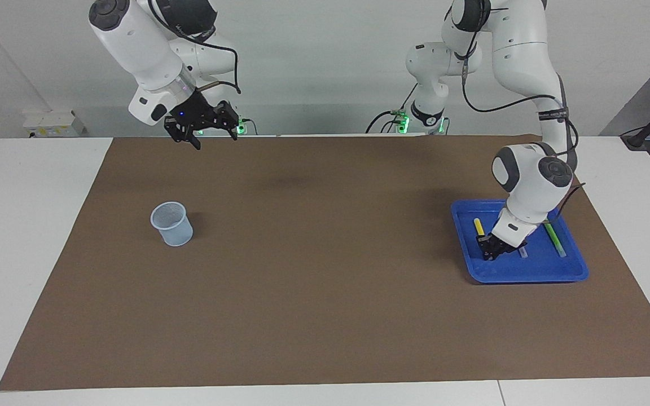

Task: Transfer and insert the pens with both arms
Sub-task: 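Close the left gripper on the yellow pen while the right gripper backs off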

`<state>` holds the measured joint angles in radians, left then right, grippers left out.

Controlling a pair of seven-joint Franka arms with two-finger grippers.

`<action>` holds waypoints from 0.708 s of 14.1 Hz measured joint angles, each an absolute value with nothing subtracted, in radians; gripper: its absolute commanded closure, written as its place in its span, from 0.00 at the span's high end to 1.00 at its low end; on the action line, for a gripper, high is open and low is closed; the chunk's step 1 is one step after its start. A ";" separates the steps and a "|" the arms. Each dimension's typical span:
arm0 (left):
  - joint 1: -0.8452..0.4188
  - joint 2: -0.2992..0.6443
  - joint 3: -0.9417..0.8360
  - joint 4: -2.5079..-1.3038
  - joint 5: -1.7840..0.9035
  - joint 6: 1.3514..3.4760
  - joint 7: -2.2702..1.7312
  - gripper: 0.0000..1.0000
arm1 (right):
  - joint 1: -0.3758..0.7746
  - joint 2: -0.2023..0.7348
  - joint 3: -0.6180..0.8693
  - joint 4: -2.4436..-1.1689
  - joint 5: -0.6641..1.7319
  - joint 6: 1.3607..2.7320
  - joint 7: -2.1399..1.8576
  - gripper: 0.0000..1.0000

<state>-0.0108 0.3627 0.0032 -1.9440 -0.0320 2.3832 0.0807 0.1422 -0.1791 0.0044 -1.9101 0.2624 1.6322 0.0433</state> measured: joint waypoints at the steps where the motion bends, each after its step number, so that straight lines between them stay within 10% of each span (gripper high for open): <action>1: -0.011 0.363 0.003 -1.944 -0.032 2.383 0.081 0.00 | 0.144 -0.179 0.005 -1.910 0.277 1.633 0.046 1.00; 10: -0.008 0.363 0.011 -1.935 -0.056 2.363 0.077 0.00 | 0.200 -0.183 0.005 -1.913 0.292 1.668 0.136 1.00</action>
